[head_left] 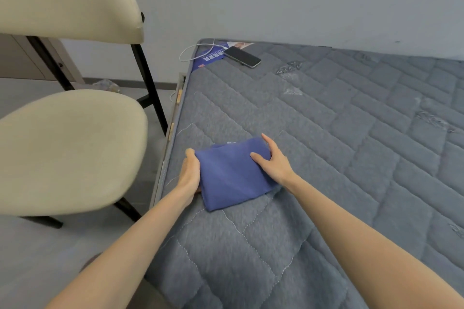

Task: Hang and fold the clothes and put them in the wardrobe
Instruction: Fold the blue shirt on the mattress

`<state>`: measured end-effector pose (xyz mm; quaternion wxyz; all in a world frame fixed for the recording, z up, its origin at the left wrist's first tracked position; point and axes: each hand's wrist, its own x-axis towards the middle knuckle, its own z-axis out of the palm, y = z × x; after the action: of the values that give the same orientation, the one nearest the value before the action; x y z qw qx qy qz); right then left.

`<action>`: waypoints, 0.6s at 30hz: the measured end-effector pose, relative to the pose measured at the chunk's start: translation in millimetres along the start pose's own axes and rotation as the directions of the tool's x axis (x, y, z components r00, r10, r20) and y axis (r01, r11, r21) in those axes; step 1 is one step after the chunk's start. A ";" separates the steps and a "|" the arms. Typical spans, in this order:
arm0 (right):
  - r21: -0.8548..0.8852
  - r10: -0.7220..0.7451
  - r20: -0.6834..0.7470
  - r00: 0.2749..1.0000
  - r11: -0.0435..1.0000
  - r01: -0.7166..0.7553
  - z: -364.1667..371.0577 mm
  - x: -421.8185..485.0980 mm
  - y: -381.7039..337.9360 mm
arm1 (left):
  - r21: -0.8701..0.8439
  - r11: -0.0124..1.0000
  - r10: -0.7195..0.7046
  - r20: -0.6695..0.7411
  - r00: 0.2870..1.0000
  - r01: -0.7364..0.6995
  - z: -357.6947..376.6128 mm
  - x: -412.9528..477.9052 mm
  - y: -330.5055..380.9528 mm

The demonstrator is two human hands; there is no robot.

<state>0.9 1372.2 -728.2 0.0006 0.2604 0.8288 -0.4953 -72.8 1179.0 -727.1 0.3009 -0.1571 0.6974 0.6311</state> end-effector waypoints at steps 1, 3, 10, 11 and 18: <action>-0.022 -0.019 -0.047 0.999 1.000 0.018 2.8 -0.7 2.2 | 0.047 0.998 0.037 0.005 0.999 -0.037 0.7 1.3 -3.9; -0.101 -0.093 -0.165 0.982 0.992 0.077 8.3 -0.8 5.7 | 0.160 0.975 0.155 -0.009 0.988 -0.151 5.8 2.4 -11.9; -0.317 -0.196 -0.300 0.934 0.943 0.096 16.7 2.9 8.2 | 0.362 0.871 0.407 -0.155 0.900 -0.331 17.7 8.9 -15.2; -0.340 -0.177 -0.284 0.943 0.938 0.073 16.5 4.1 10.0 | 0.377 0.869 0.408 -0.175 0.896 -0.322 17.3 11.0 -16.4; -0.539 -0.279 -0.408 0.869 0.842 0.017 21.7 0.7 4.3 | 0.362 0.893 0.401 -0.371 0.837 -0.268 8.9 3.5 -8.9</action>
<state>-3.3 1356.3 -743.0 -0.1699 0.2957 0.9239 -0.1735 -68.2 1186.8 -736.5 0.0408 -0.1220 0.8496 0.5115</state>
